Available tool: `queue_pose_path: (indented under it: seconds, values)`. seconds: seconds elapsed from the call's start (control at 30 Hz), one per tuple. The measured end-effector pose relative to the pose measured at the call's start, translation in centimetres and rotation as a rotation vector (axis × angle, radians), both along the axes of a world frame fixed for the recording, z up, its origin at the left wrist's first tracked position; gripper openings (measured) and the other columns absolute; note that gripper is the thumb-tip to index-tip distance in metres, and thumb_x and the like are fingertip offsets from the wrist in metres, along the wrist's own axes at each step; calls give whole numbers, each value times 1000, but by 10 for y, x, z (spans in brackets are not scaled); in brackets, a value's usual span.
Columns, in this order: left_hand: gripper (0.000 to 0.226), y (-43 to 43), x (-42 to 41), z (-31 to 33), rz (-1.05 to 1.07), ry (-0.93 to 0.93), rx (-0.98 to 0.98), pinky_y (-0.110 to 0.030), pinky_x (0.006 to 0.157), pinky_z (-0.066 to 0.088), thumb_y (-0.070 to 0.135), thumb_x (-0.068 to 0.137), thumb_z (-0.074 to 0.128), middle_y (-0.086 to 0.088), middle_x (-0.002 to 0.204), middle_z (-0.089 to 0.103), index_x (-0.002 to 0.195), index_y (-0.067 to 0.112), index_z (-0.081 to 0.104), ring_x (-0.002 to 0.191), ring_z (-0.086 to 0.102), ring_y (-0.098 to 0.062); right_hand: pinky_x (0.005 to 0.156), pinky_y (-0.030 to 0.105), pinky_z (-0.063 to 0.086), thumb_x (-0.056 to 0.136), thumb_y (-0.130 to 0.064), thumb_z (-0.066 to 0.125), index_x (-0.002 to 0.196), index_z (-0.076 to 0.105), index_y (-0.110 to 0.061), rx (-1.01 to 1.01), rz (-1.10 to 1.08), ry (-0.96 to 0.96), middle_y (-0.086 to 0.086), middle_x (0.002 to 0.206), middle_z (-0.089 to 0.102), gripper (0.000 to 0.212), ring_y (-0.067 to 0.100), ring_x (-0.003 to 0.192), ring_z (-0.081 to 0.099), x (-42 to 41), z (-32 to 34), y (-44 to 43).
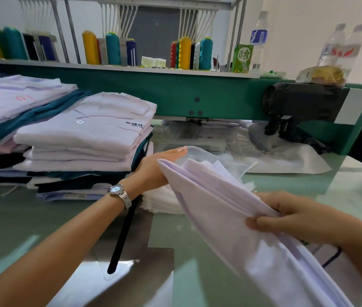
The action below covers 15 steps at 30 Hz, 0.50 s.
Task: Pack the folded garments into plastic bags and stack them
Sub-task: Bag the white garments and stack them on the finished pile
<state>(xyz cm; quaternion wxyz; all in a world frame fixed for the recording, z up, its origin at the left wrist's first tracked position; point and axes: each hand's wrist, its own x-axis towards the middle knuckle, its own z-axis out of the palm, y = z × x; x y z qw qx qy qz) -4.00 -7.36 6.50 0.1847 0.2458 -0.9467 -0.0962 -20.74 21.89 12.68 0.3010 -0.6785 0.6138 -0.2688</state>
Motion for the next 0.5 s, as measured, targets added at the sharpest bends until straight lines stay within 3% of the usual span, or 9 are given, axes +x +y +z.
queue_pose_path:
  seconds: [0.03, 0.1, 0.13, 0.2, 0.27, 0.33, 0.5]
  values:
    - [70, 1, 0, 3, -1, 15, -25, -36, 107, 44, 8, 94, 55, 16, 155, 32, 153, 31, 27, 139, 37, -8, 69, 25, 53, 94, -15, 60, 92, 71, -23, 21, -21, 10, 0, 86, 71, 14, 15, 77, 68, -2, -1, -1]
    - [83, 5, 1, 10, -34, 75, 9, -36, 105, 46, -8, 83, 49, 17, 154, 34, 152, 33, 30, 140, 36, -8, 75, 39, 54, 93, -15, 61, 96, 69, -9, 47, -92, 83, 12, 91, 70, 11, 26, 82, 68, -11, -4, -5]
    - [86, 6, 1, 10, -73, 109, 90, -32, 109, 42, -14, 78, 46, 15, 154, 36, 151, 31, 33, 141, 34, -7, 77, 44, 51, 93, -16, 61, 96, 68, -1, 66, -118, 122, 19, 93, 69, 16, 28, 80, 66, -16, -5, -8]
    - [90, 14, 3, 12, -147, 140, 229, -15, 110, 32, -20, 74, 41, 12, 155, 35, 151, 27, 35, 143, 27, -3, 73, 40, 50, 93, -16, 62, 92, 66, 6, 106, -172, 185, 25, 89, 67, 23, 19, 73, 61, -22, -4, -13]
    - [91, 19, 1, 15, -168, 140, 300, -4, 102, 30, -21, 75, 38, 14, 156, 31, 152, 28, 32, 143, 23, 1, 66, 30, 45, 92, -19, 63, 88, 66, 4, 135, -219, 266, 15, 78, 64, 24, 11, 68, 56, -24, -3, -19]
    - [91, 25, -4, 18, -177, 156, 326, -2, 97, 32, -22, 76, 36, 14, 157, 28, 153, 28, 30, 144, 22, 0, 61, 25, 40, 92, -23, 63, 85, 65, 1, 169, -255, 375, 3, 72, 57, 25, 8, 61, 51, -23, 1, -26]
    - [89, 43, -19, 25, -188, 178, 276, -3, 102, 27, -24, 75, 31, 10, 159, 25, 153, 20, 30, 143, 22, -2, 69, 39, 45, 89, -30, 60, 84, 59, 1, 199, -304, 593, 5, 76, 52, 31, 18, 71, 48, -14, 10, -51]
